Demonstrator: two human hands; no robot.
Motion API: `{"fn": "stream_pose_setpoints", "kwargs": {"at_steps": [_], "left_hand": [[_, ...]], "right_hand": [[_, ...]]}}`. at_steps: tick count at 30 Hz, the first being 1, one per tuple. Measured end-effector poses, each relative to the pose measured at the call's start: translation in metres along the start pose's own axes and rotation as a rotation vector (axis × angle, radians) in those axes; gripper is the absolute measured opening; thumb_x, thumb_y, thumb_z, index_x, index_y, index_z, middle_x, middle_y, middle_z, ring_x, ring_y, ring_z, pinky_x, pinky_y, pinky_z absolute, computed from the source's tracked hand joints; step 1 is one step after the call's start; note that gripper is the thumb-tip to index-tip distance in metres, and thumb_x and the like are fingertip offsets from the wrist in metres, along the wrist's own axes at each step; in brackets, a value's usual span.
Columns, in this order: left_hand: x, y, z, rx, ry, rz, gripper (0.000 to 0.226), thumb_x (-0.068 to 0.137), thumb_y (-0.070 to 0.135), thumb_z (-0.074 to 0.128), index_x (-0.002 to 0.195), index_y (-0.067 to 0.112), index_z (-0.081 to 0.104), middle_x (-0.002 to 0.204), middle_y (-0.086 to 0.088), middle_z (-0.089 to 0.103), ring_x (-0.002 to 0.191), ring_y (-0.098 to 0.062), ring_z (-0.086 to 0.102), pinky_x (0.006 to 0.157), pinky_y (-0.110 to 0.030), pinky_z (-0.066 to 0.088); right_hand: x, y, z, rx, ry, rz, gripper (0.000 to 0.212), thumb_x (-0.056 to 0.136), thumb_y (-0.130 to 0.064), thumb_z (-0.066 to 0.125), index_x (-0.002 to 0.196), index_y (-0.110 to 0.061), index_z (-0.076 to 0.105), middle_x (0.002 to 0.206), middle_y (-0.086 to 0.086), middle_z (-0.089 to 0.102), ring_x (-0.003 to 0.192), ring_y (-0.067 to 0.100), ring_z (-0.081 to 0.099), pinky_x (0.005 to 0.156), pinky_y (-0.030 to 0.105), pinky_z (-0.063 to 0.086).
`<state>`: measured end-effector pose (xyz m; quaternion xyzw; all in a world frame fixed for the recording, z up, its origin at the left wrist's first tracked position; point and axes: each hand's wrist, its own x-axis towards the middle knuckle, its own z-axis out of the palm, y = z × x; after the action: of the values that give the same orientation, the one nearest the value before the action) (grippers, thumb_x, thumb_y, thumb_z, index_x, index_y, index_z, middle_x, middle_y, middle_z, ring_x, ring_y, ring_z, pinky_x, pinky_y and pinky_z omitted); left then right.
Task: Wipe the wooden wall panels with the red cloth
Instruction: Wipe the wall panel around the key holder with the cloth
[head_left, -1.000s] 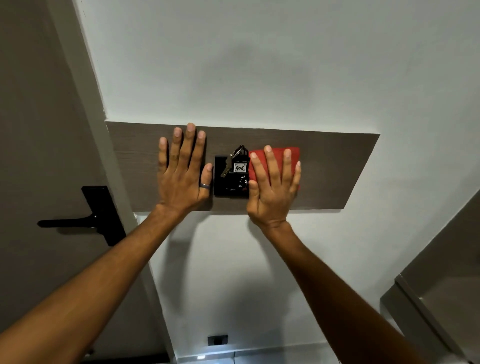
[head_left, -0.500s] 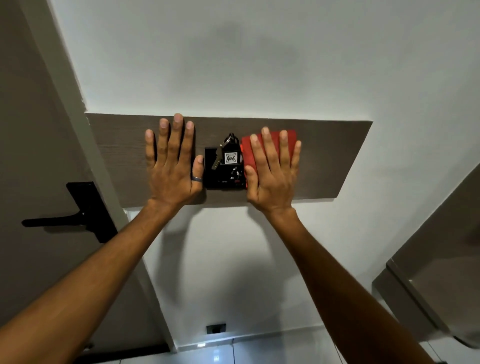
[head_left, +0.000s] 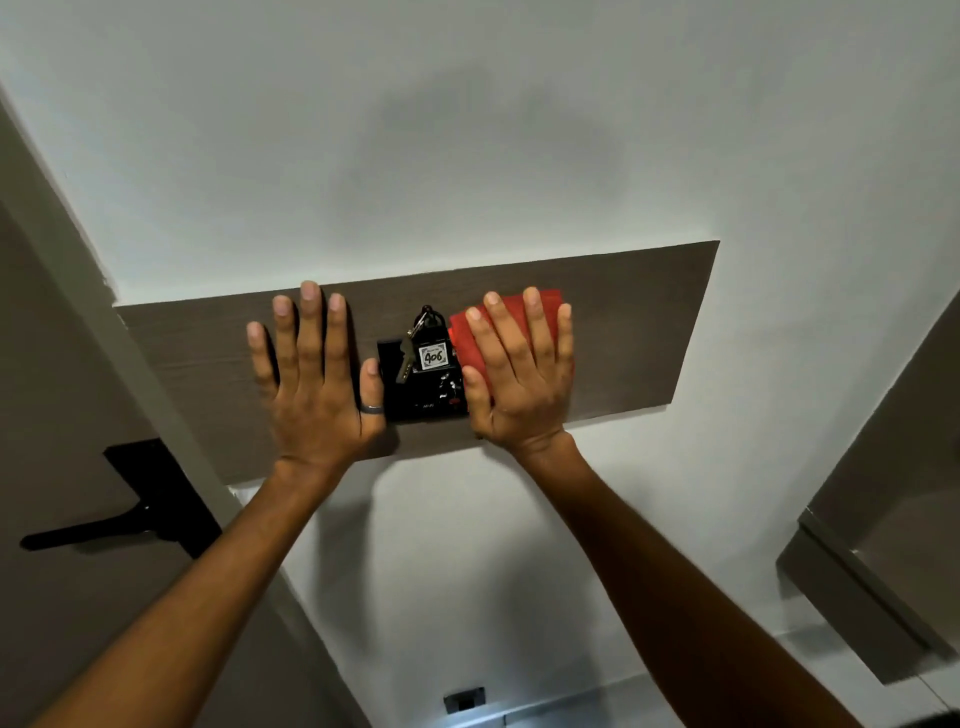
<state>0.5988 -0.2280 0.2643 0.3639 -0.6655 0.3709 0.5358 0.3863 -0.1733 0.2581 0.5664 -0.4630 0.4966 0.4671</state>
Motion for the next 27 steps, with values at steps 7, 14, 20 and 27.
{"fn": "stream_pose_setpoints", "kwargs": {"at_steps": [7,14,20,27], "left_hand": [[0.0,0.001,-0.001,0.028,0.003,0.027,0.065,0.105,0.035,0.037,0.162,0.007,0.021,0.17,-0.008,0.008,0.158,-0.027,0.004,0.129,-0.05,0.004],[0.005,-0.001,-0.001,0.038,0.013,0.025,0.066,0.105,0.036,0.037,0.162,0.008,0.021,0.171,-0.008,0.008,0.158,-0.027,0.005,0.129,-0.05,0.005],[0.001,0.0,0.001,0.029,0.007,0.018,0.066,0.104,0.035,0.038,0.161,0.006,0.023,0.168,-0.01,0.015,0.158,-0.027,0.004,0.129,-0.05,0.005],[0.001,0.0,-0.001,0.031,-0.011,0.015,0.065,0.104,0.035,0.039,0.16,0.005,0.025,0.165,-0.016,0.024,0.158,-0.026,0.002,0.129,-0.05,0.004]], "right_hand": [[-0.051,-0.003,0.006,-0.013,0.024,0.013,0.047,0.105,-0.04,0.043,0.148,-0.021,0.047,0.149,0.009,0.05,0.155,0.034,0.028,0.126,0.062,0.022],[-0.012,0.0,0.005,0.014,0.059,-0.013,0.043,0.104,-0.038,0.044,0.142,-0.022,0.055,0.147,0.008,0.057,0.148,0.037,0.04,0.124,0.061,0.027],[-0.012,0.019,0.005,0.0,0.052,-0.153,0.045,0.103,-0.04,0.041,0.141,-0.022,0.058,0.145,0.009,0.058,0.143,0.038,0.046,0.122,0.062,0.031],[-0.037,-0.021,0.007,0.038,0.057,0.107,0.044,0.107,-0.039,0.037,0.144,-0.023,0.053,0.149,0.008,0.052,0.152,0.035,0.033,0.126,0.059,0.023]]}}
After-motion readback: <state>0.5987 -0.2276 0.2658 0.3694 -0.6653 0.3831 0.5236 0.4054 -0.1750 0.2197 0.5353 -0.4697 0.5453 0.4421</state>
